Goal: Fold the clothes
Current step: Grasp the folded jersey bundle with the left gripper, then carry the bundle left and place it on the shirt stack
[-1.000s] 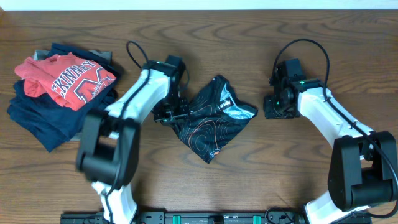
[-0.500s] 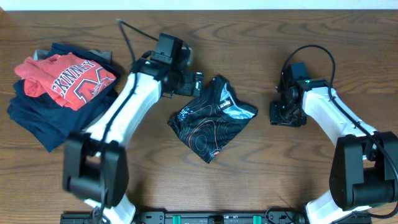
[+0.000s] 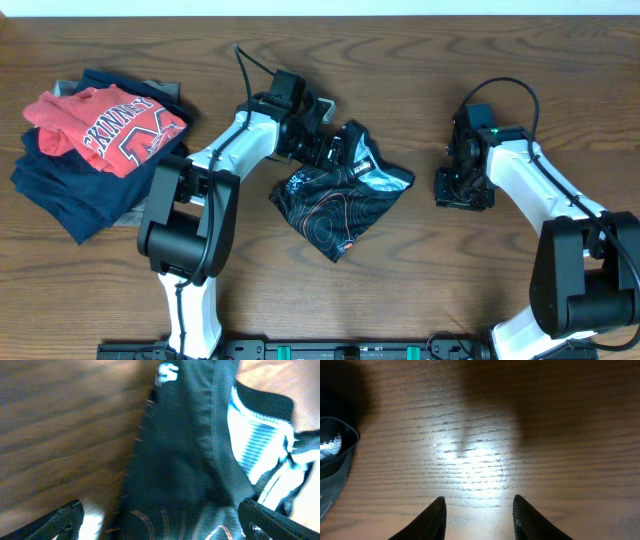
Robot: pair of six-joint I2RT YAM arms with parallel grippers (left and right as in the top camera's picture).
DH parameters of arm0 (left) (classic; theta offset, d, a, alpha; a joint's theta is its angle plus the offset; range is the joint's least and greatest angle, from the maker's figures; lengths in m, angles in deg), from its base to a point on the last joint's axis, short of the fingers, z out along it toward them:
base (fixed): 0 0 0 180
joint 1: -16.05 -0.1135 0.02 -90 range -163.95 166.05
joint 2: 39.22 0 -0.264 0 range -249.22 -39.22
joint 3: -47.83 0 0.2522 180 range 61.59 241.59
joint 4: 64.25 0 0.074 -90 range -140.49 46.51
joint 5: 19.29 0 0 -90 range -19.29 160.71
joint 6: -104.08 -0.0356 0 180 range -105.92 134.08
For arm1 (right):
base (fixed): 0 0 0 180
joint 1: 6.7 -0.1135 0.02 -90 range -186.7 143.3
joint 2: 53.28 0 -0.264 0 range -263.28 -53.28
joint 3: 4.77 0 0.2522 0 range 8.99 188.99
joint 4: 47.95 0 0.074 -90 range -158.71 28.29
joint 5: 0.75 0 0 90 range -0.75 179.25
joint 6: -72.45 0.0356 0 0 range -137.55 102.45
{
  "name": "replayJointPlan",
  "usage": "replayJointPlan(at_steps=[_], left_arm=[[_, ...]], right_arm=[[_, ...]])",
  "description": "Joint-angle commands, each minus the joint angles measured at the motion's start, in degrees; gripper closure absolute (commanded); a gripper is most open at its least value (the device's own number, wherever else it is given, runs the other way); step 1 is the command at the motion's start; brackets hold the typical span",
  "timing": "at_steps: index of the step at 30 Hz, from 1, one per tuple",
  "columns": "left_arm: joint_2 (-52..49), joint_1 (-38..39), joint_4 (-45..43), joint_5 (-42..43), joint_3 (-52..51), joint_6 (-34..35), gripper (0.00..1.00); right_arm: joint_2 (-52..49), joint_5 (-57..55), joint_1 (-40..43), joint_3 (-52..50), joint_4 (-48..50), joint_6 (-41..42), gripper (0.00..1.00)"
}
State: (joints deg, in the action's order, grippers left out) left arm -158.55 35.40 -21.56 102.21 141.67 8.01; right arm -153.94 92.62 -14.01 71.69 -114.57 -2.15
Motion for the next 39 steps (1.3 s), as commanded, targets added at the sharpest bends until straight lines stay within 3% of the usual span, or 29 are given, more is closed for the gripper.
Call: replayJointPlan(at_steps=[1,4,7,12,27,39], left_arm=[[-4.44,1.29,1.51,6.4,-0.24,-0.96,0.07],[-5.42,3.13,2.97,6.84,-0.24,-0.98,0.26],[-5.42,4.92,3.19,5.53,-0.24,-0.96,0.57],[-5.4,5.35,1.77,0.52,-0.22,1.07,0.93],[0.28,-0.31,2.34,-1.55,4.42,4.04,0.94],[26.67,-10.08,8.22,-27.1,4.46,8.15,0.94]], right_arm=[[-0.04,-0.11,0.39,0.61,-0.48,0.92,0.58],[-0.04,-0.13,0.39,0.61,-0.76,0.9,0.59],[-0.04,-0.13,0.46,0.61,-1.01,0.9,0.58],[0.48,-0.2,1.53,0.61,-2.45,0.87,0.59],[10.73,-0.35,8.9,0.61,-3.82,0.55,0.56],[14.21,-0.35,11.17,0.61,-5.9,-1.77,0.55]])
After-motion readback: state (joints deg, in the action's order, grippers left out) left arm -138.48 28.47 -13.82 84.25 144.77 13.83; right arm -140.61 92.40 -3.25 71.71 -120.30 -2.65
